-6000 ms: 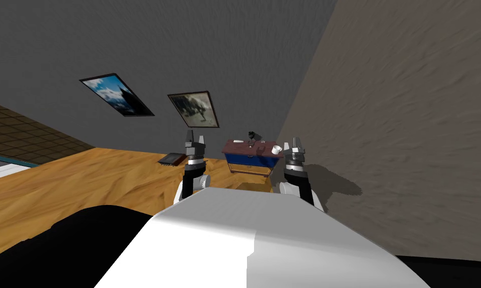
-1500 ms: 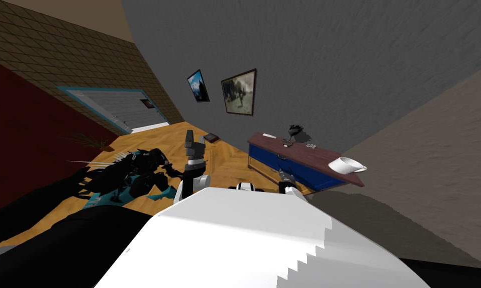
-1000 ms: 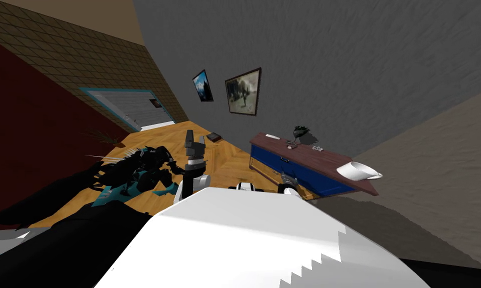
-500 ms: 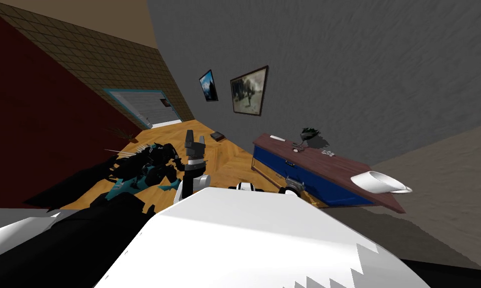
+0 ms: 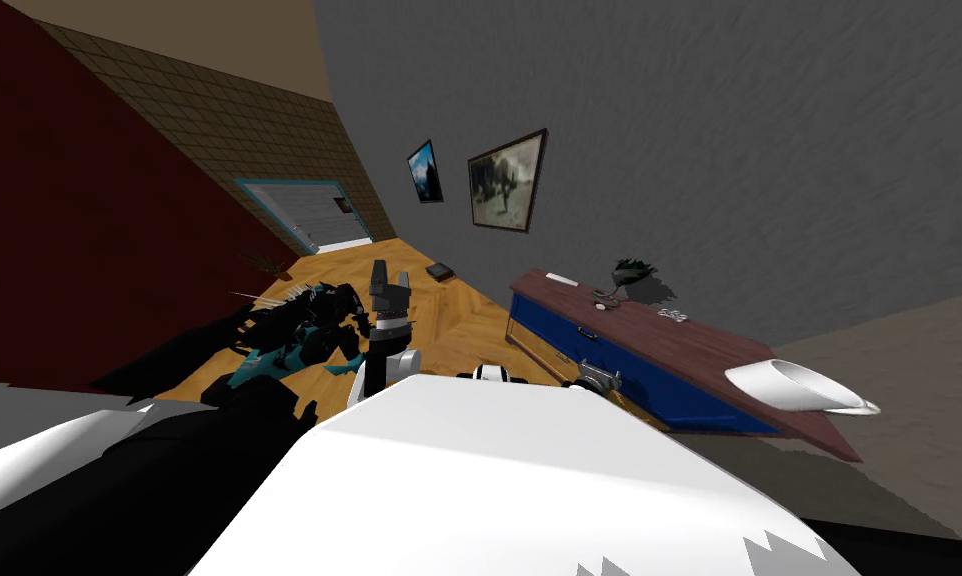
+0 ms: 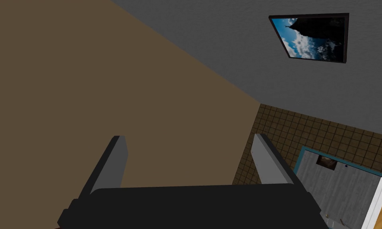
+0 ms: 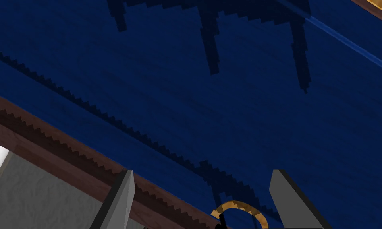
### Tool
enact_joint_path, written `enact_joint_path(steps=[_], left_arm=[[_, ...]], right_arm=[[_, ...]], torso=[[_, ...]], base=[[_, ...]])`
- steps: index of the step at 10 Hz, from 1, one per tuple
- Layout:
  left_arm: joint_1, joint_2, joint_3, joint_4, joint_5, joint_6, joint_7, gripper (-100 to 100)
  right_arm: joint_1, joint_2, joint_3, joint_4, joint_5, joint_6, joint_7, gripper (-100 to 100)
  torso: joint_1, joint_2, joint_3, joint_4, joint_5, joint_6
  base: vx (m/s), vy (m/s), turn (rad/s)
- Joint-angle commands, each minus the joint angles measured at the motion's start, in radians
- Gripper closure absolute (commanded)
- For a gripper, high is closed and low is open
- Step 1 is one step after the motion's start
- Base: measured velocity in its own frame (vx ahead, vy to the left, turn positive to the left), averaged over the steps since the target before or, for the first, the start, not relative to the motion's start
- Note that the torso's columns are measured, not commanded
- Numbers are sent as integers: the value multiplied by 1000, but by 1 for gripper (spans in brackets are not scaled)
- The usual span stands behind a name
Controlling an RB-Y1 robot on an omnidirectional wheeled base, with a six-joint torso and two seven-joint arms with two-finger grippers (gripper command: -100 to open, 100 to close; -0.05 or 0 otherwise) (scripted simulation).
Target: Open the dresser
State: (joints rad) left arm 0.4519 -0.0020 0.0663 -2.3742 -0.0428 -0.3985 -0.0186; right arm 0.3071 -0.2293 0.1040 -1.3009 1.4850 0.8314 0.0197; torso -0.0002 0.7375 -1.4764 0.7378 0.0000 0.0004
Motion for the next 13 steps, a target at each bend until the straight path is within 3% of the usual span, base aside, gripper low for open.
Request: enact_joint_path(steps=[1,2,3,4,5,6,9,10,11,12,13], left_arm=[[0,0,0,0,0,0,0,0],[0,0,0,0,0,0,0,0],[0,0,0,0,0,0,0,0],[0,0,0,0,0,0,0,0],[0,0,0,0,0,0,0,0],[0,0,0,0,0,0,0,0],[0,0,0,0,0,0,0,0],[0,0,0,0,0,0,0,0],[0,0,0,0,0,0,0,0],[0,0,0,0,0,0,0,0],[0,0,0,0,0,0,0,0]], right_arm=[[-9,5,-4,55,76,68,10,-100],[-9,5,-4,55,92,68,10,-100],[-13,10,-7,102,129,115,11,-100],[-13,10,-7,102,157,119,11,-100],[-16,16,-11,144,189,160,12,-100],[-16,16,-11,148,217,168,12,-100],[-20,31,-19,234,312,256,12,-100],[-20,31,-19,234,342,260,12,-100],[-22,40,-23,275,374,302,12,-100],[-22,40,-23,275,402,303,12,-100],[-24,50,-28,314,432,343,12,-100]], torso=[[0,0,0,0,0,-1],[0,0,0,0,0,0],[1,2,1,0,0,0],[0,1,1,0,0,-1],[0,1,1,0,0,0],[0,0,0,0,0,0],[0,1,0,0,0,0],[0,0,0,0,0,0],[0,1,1,0,0,0],[0,1,1,0,0,0],[0,1,1,0,0,0]], base=[[40,-14,77],[19,-5,8],[28,-11,129],[30,-16,74],[47,-16,94],[46,-20,67],[49,-25,90],[43,-26,47],[46,-34,90],[42,-30,41],[38,-28,79]])
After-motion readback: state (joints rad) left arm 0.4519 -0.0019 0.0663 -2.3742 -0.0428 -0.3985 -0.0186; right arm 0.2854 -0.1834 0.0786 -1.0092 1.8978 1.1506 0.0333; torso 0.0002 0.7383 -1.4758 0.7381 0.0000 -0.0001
